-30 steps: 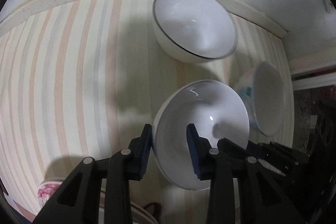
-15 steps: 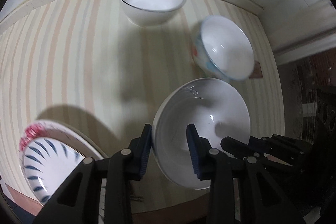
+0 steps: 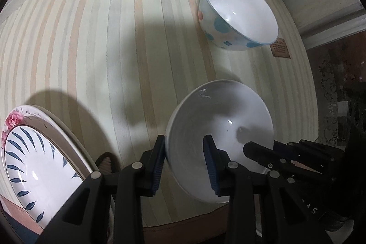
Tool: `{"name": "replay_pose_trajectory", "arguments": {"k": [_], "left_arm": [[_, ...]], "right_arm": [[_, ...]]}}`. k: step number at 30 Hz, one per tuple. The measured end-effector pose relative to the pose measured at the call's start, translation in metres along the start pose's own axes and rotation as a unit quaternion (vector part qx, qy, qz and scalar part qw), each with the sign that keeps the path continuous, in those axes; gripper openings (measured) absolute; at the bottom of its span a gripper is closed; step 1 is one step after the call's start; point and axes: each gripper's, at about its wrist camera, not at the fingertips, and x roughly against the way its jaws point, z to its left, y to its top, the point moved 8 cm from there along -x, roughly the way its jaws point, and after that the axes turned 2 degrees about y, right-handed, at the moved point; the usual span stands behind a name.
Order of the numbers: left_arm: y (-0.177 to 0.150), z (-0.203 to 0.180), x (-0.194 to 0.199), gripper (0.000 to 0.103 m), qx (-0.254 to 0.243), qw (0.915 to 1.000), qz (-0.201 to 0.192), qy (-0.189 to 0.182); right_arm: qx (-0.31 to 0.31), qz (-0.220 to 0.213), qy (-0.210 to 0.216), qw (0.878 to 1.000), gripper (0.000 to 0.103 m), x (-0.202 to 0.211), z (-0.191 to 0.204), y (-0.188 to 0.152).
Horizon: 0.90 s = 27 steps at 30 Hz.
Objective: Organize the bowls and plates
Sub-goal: 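Lift the plain white bowl with both tools and carry it toward the blue-dotted bowl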
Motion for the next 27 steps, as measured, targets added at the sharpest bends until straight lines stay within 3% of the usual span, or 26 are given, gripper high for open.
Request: {"name": "replay_pose_trajectory", "arguments": {"k": [16, 23, 24, 25, 27], "left_arm": [[-0.004, -0.016, -0.01, 0.03, -0.015, 0.9995, 0.005, 0.027], [0.011, -0.013, 0.051, 0.033, -0.019, 0.9982, -0.045, 0.036], [0.019, -0.013, 0.059, 0.037, -0.017, 0.998, -0.052, 0.031], [0.03, -0.014, 0.063, 0.044, -0.013, 0.9981, -0.055, 0.024], [0.059, -0.014, 0.062, 0.046, 0.0, 0.9979, -0.064, 0.01]], "right_arm": [[0.004, 0.015, 0.003, 1.0, 0.02, 0.001, -0.007, -0.001], [-0.019, 0.011, 0.052, 0.998, 0.02, 0.051, -0.018, 0.009], [-0.023, 0.003, 0.059, 0.998, 0.022, 0.063, -0.02, 0.015], [-0.029, -0.005, 0.066, 0.997, 0.03, 0.074, -0.023, 0.023], [-0.04, -0.029, 0.078, 0.996, 0.048, 0.092, -0.03, 0.046]]}}
